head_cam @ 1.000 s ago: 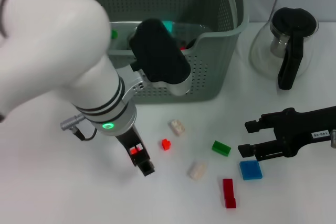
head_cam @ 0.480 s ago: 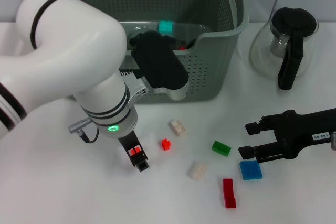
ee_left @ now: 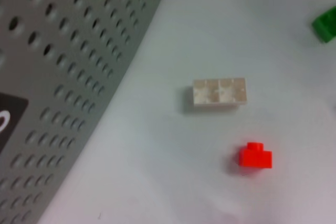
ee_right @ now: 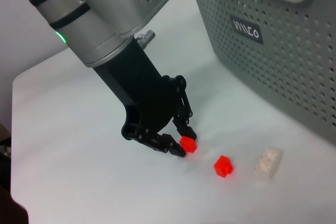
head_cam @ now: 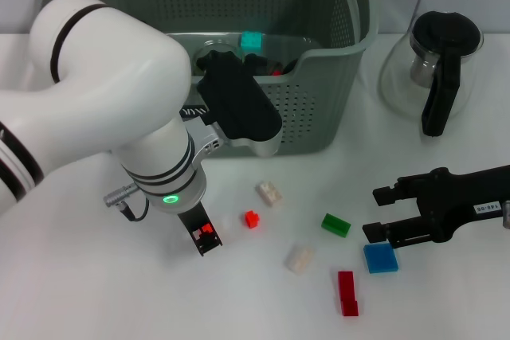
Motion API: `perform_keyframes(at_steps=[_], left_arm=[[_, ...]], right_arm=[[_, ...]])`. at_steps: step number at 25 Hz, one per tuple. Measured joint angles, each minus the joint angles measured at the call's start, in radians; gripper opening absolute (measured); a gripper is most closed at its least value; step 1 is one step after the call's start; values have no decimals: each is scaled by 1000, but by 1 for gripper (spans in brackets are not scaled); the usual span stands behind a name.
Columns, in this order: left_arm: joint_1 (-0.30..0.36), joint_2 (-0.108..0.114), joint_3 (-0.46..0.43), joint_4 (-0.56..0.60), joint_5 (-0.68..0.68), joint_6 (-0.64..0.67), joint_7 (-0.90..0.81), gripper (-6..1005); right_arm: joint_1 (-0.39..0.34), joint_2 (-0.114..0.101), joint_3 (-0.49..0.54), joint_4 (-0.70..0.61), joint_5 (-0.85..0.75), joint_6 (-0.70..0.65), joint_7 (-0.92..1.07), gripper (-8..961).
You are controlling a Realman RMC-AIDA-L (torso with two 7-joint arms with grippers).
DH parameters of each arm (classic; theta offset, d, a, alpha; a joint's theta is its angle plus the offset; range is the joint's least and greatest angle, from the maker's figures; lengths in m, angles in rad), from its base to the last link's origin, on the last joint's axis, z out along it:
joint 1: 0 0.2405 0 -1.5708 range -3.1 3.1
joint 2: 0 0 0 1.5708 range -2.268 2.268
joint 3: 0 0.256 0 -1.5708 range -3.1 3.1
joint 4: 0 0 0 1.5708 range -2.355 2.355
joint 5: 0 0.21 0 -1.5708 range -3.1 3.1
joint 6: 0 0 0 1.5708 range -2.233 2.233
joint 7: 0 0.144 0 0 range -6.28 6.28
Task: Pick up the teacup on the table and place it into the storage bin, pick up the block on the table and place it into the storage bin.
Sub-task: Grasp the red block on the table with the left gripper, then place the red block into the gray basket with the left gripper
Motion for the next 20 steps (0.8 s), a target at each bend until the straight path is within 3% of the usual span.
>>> perform_keyframes(at_steps=[9, 12, 14, 17, 20], left_arm=[[6, 0, -1, 41, -1, 9, -1, 175], [20, 1, -27, 140, -34, 92, 0, 171], [39, 1, -76, 257, -98, 173, 11, 168], [59, 2, -222, 463, -284, 314, 48, 163], [33, 6, -438, 607, -513, 385, 80, 170]], right_arm=[[-3, 0, 0, 0, -3, 2, -1, 794], [-3, -1, 1, 0, -4, 1, -2, 794], [-4, -3, 4, 0, -4, -1, -2, 794], [-6, -6, 8, 0, -4, -2, -2, 795], [-7, -6, 7, 1, -4, -5, -2, 795]])
